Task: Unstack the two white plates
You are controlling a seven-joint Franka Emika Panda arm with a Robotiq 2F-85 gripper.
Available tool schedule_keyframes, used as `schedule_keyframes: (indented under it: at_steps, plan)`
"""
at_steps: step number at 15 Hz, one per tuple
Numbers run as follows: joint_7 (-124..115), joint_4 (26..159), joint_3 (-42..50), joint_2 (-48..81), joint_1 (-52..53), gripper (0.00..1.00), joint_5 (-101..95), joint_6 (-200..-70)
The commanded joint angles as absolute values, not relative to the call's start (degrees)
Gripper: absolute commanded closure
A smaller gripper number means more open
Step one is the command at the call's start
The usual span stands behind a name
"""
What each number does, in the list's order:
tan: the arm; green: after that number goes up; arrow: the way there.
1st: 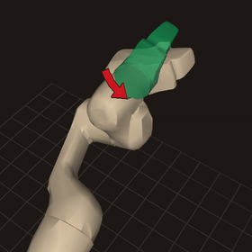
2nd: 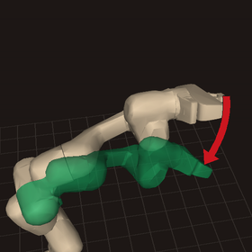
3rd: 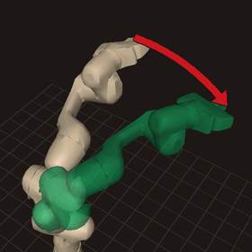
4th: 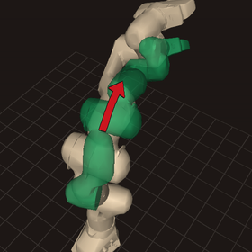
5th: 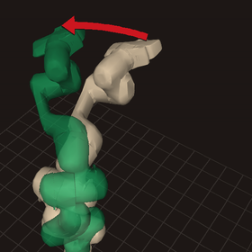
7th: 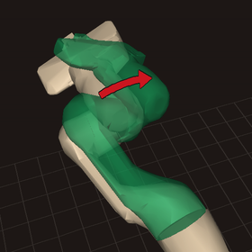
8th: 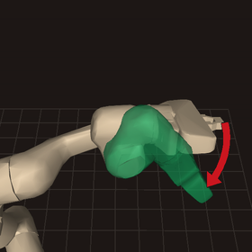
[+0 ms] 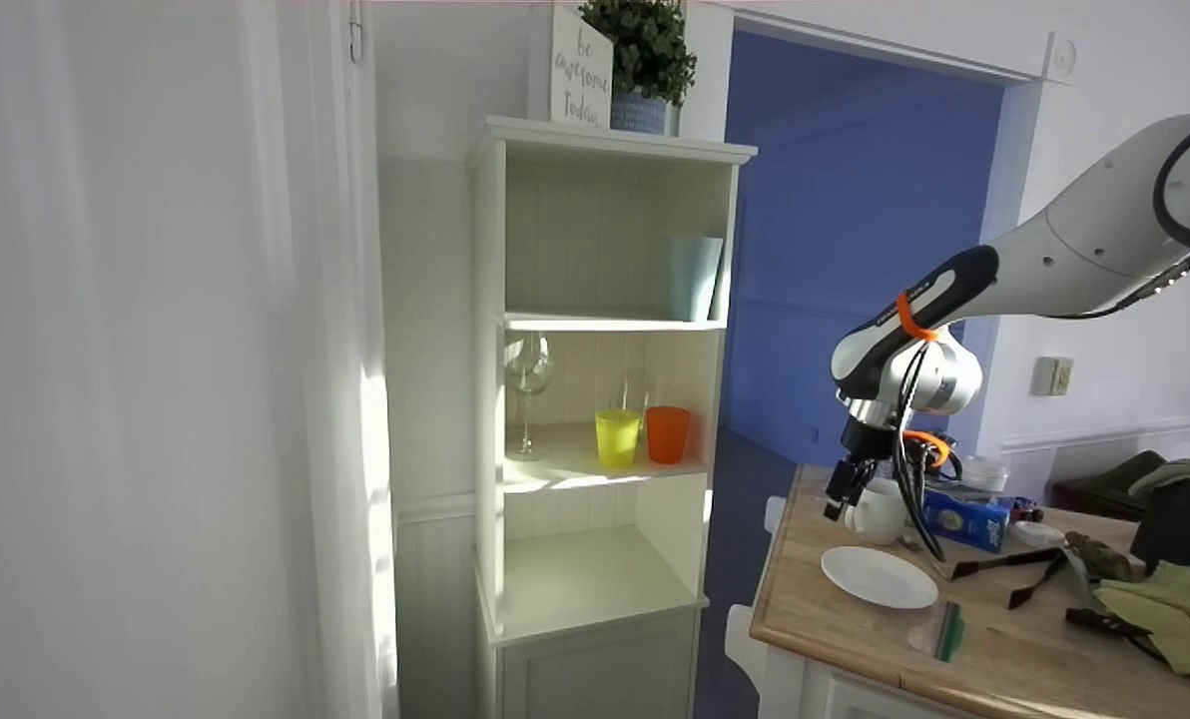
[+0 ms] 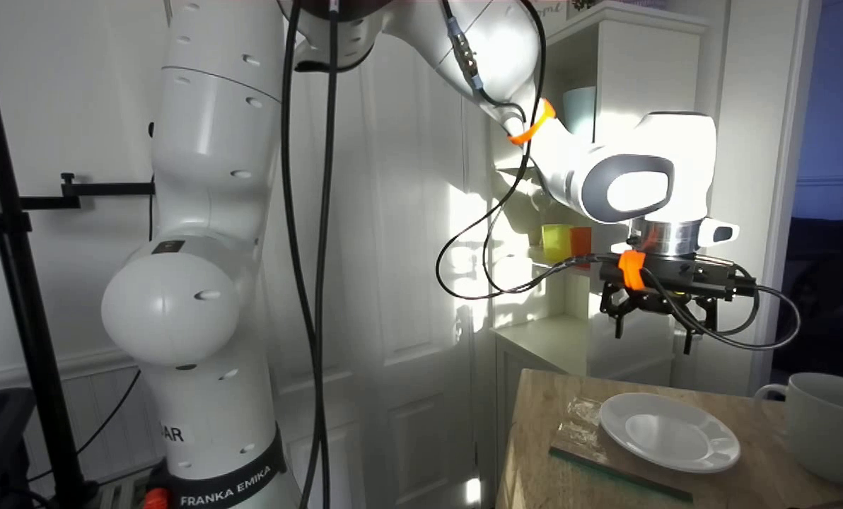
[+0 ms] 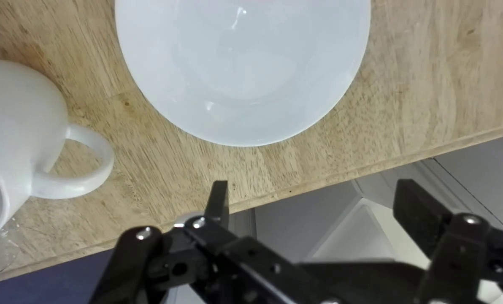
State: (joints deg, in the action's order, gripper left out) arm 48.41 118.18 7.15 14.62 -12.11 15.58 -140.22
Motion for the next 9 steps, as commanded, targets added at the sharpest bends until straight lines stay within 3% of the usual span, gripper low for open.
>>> schedule_keyframes:
  at_steps: [1, 2, 4, 9]
  plan:
    - [52.95, 116.65, 4.36, 17.96, -15.10, 0.01, 18.67, -142.17]
    - [54.02, 116.62, 3.88, 18.56, -15.62, 0.25, 18.98, -143.63]
    - [55.81, 116.30, 2.79, 19.75, -16.93, 0.30, 20.05, -144.92]
    - [61.08, 116.31, -0.91, 22.21, -20.32, 0.68, 24.93, -149.61]
